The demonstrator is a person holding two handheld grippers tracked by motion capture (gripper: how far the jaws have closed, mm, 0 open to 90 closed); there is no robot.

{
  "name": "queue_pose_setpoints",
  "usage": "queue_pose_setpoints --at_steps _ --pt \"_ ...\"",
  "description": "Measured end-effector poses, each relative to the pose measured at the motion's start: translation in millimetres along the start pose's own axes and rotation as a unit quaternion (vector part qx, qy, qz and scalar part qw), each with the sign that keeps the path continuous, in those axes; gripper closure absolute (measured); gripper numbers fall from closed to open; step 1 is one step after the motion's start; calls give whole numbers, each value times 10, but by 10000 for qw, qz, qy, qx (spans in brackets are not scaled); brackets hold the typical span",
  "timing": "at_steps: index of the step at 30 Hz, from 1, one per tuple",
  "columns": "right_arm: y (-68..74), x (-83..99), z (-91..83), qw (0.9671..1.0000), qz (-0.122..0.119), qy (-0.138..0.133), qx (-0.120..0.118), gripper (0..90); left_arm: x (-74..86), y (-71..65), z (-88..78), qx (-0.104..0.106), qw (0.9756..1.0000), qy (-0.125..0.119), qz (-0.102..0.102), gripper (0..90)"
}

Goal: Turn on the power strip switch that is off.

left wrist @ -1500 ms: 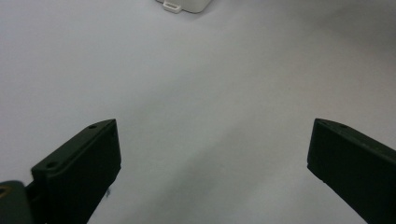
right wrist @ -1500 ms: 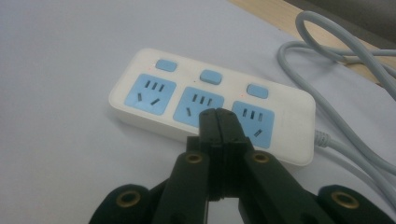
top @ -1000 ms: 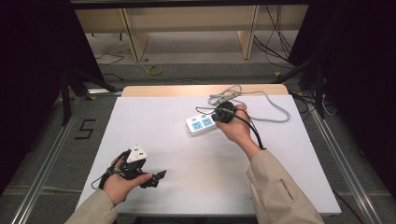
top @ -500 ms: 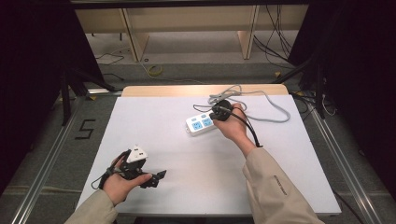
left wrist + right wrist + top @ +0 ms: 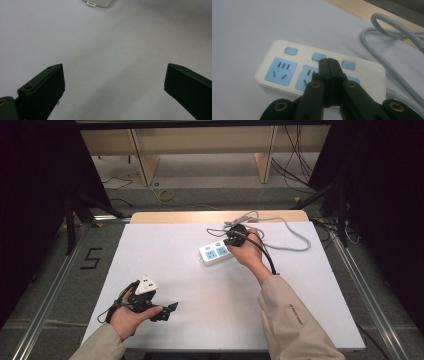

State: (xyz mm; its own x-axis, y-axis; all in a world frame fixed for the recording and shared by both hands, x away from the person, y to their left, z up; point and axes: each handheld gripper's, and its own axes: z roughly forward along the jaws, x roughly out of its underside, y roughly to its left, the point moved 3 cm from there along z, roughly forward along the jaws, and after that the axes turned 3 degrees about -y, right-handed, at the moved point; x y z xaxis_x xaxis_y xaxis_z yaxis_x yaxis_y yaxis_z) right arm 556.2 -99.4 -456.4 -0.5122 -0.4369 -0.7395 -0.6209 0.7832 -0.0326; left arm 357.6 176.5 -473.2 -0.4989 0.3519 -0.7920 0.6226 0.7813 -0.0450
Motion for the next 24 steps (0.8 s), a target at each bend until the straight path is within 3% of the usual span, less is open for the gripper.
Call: queue_pose_setpoints --at_steps 24 --pt "48 -91 172 10000 20 69 -21 900 4 4 -7 -6 10000 -24 -17 30"
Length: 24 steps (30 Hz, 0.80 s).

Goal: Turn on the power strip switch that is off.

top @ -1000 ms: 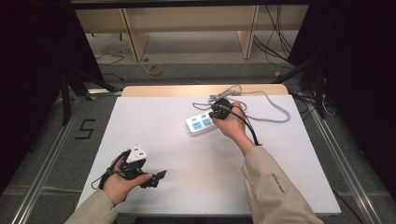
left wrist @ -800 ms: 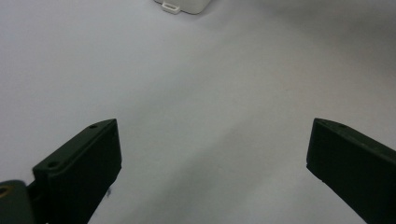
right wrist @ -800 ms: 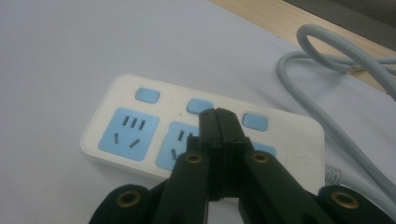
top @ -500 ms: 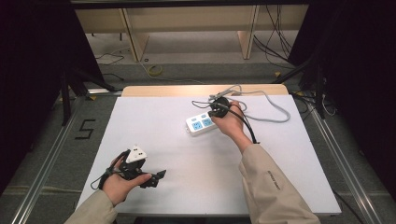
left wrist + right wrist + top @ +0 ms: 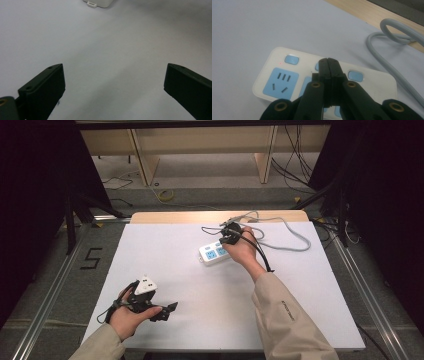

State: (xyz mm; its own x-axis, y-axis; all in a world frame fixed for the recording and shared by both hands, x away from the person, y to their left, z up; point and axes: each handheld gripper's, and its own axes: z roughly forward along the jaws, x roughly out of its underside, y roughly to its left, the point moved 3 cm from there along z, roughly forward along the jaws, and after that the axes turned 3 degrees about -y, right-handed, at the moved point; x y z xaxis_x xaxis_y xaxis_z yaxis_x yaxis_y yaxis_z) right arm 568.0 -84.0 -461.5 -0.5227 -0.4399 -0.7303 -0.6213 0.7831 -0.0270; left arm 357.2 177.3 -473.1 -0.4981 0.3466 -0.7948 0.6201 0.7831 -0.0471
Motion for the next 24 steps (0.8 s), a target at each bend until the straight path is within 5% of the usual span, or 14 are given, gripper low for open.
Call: queue_pose_setpoints --at_steps 24 --pt "-24 -58 90 10000 0 66 59 900 12 4 -5 20 10000 49 4 31"
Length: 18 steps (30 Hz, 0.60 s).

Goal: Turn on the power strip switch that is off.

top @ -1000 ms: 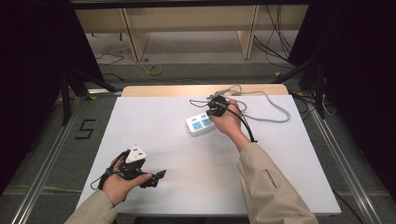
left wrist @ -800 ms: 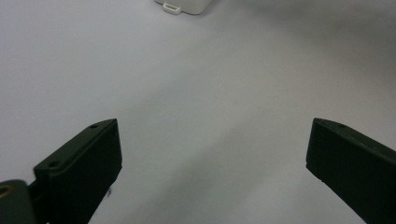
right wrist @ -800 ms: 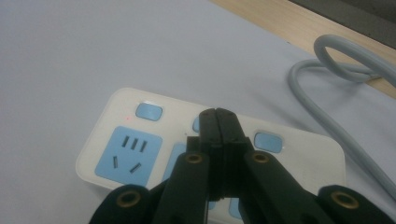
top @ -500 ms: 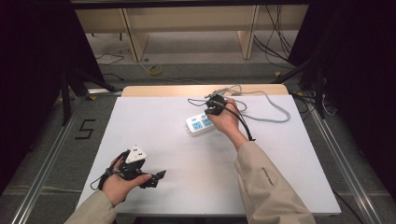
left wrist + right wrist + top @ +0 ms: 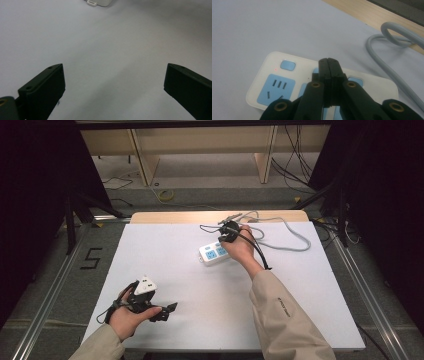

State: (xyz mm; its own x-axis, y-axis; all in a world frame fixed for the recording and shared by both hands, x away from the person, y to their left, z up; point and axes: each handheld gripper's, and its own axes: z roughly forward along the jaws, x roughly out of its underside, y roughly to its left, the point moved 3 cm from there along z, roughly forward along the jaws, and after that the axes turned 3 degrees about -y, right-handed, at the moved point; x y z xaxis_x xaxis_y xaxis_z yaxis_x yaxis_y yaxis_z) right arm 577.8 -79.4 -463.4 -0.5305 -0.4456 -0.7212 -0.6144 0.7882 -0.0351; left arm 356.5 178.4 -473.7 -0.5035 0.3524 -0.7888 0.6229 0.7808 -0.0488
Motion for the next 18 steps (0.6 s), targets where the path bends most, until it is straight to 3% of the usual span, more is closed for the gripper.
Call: queue_pose_setpoints --at_steps 18 --pt "-15 -34 54 9999 -36 131 9 900 2 0 3 12 10000 5 -7 31"
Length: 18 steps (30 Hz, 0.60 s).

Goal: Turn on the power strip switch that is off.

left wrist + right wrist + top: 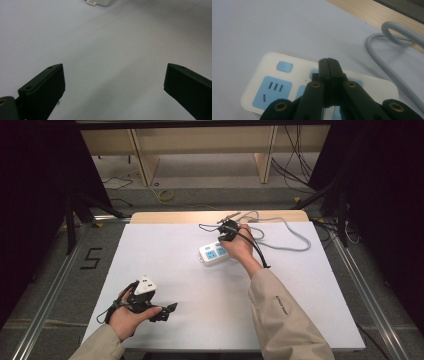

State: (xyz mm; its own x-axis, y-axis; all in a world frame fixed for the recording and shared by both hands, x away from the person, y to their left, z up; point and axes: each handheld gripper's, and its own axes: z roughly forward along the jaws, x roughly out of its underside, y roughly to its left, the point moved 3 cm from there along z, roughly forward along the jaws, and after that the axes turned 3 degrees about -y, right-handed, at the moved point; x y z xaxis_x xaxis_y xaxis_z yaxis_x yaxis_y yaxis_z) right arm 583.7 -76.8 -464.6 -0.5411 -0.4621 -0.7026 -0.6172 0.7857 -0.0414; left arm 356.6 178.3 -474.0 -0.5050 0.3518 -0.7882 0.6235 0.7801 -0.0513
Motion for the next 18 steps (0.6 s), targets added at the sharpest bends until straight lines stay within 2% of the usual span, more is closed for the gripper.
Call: queue_pose_setpoints --at_steps 18 --pt "19 -37 61 9997 -48 221 -16 900 -1 0 2 8 10000 0 -4 31"
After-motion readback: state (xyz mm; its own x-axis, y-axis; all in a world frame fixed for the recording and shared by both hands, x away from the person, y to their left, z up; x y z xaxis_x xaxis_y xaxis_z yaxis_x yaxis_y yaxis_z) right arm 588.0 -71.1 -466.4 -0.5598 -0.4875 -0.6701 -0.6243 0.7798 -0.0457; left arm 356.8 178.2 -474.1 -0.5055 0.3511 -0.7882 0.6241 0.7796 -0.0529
